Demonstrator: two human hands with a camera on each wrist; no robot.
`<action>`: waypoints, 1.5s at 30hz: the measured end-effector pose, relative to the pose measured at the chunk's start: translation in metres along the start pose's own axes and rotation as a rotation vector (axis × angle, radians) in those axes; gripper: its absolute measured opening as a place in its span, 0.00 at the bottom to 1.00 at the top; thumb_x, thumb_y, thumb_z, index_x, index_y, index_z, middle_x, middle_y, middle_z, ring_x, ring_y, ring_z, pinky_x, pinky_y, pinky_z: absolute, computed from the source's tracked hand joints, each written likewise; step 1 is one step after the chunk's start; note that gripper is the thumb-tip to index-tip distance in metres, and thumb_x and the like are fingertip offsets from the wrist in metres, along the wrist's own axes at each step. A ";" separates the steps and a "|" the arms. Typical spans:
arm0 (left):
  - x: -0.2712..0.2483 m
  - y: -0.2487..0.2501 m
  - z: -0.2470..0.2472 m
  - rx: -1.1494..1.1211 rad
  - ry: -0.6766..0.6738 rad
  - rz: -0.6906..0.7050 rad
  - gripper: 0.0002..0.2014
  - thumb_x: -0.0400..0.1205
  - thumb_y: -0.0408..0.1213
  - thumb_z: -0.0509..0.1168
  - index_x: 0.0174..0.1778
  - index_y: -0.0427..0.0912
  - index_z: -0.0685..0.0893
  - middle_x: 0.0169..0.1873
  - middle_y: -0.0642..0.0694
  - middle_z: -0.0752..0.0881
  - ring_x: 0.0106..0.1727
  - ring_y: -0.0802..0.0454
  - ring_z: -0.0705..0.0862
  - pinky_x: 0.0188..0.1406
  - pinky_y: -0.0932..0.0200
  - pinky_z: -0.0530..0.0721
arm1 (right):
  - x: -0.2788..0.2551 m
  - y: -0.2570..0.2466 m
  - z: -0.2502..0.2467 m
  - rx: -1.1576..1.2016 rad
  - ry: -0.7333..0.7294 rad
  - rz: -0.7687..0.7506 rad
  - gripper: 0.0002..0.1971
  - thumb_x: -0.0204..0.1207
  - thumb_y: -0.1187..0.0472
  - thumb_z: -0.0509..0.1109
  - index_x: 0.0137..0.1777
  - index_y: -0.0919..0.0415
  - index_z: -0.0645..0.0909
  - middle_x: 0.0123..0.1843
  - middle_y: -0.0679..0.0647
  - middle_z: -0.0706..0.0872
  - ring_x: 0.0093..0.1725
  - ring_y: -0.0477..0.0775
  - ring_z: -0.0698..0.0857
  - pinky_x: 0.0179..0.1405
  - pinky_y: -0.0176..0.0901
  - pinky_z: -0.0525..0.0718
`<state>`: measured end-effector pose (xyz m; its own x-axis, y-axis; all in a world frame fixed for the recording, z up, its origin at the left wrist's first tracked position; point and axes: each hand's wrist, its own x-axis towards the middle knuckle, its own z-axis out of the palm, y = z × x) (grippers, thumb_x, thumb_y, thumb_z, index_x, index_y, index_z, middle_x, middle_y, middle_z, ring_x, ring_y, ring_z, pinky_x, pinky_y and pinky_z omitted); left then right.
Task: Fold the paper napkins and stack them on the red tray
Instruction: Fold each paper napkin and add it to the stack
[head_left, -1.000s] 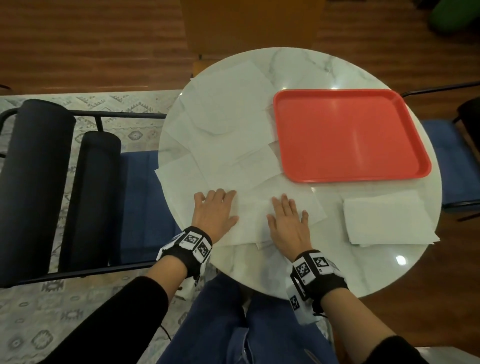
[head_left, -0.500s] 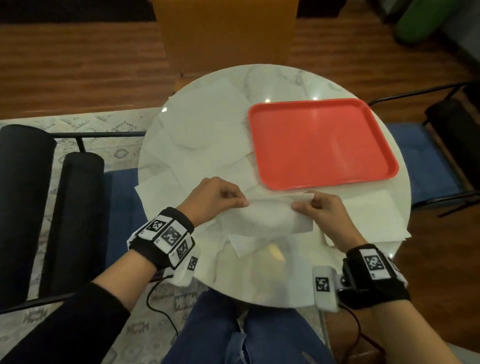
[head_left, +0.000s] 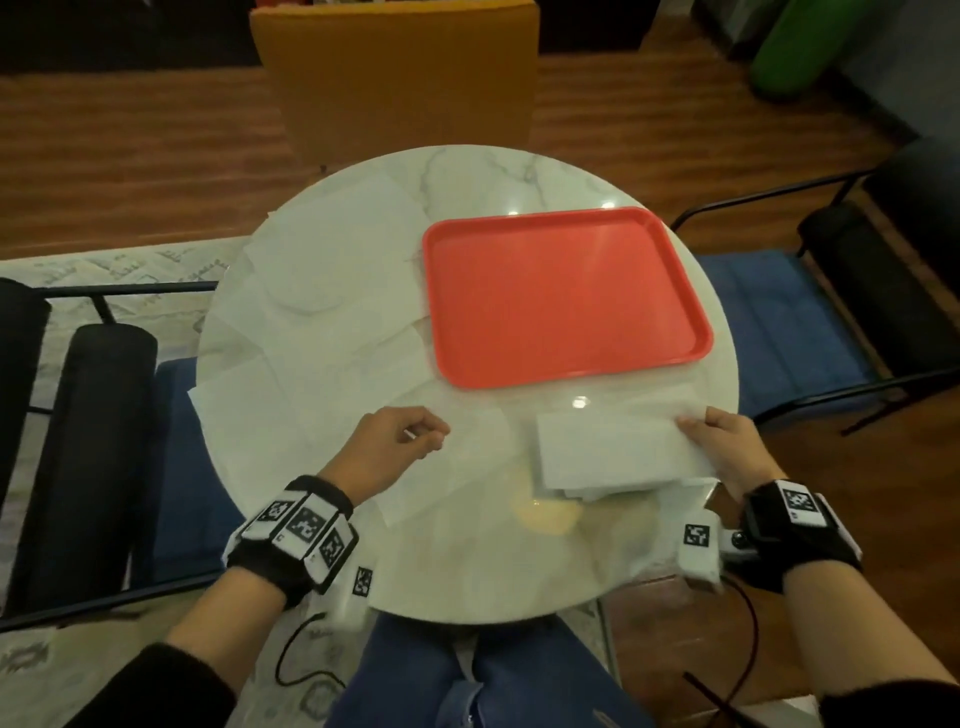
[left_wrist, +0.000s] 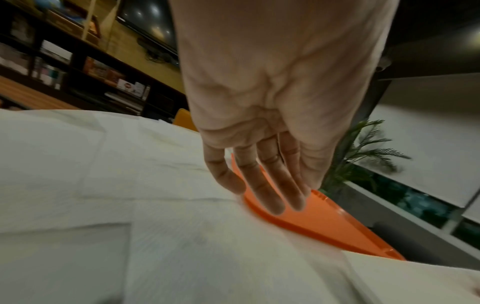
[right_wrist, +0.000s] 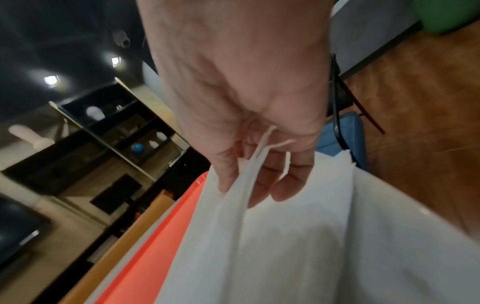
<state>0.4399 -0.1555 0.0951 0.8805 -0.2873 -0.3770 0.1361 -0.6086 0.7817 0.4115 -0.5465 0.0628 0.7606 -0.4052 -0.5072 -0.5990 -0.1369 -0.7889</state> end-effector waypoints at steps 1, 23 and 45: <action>-0.006 -0.007 0.003 -0.002 0.006 -0.038 0.05 0.80 0.38 0.68 0.49 0.49 0.88 0.40 0.53 0.89 0.40 0.59 0.84 0.39 0.73 0.77 | 0.008 0.006 -0.005 -0.056 0.002 0.011 0.05 0.78 0.65 0.69 0.42 0.60 0.84 0.51 0.66 0.88 0.51 0.64 0.86 0.52 0.56 0.87; -0.162 -0.162 0.004 -0.188 0.224 -0.577 0.05 0.79 0.28 0.67 0.48 0.39 0.87 0.42 0.44 0.89 0.42 0.51 0.86 0.35 0.71 0.80 | -0.052 -0.035 0.225 -1.060 0.019 -0.270 0.27 0.78 0.48 0.67 0.66 0.69 0.68 0.65 0.66 0.73 0.64 0.65 0.73 0.59 0.52 0.75; 0.023 -0.003 -0.034 0.193 -0.150 0.169 0.18 0.79 0.34 0.64 0.66 0.50 0.78 0.58 0.50 0.82 0.58 0.51 0.80 0.61 0.47 0.78 | -0.072 -0.011 0.213 -0.727 -0.314 -0.290 0.05 0.72 0.62 0.71 0.38 0.56 0.78 0.52 0.60 0.80 0.41 0.48 0.79 0.36 0.28 0.72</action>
<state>0.4755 -0.1357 0.1011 0.8044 -0.4943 -0.3297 -0.1086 -0.6679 0.7363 0.4171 -0.3230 0.0342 0.8790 -0.0088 -0.4768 -0.2995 -0.7882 -0.5376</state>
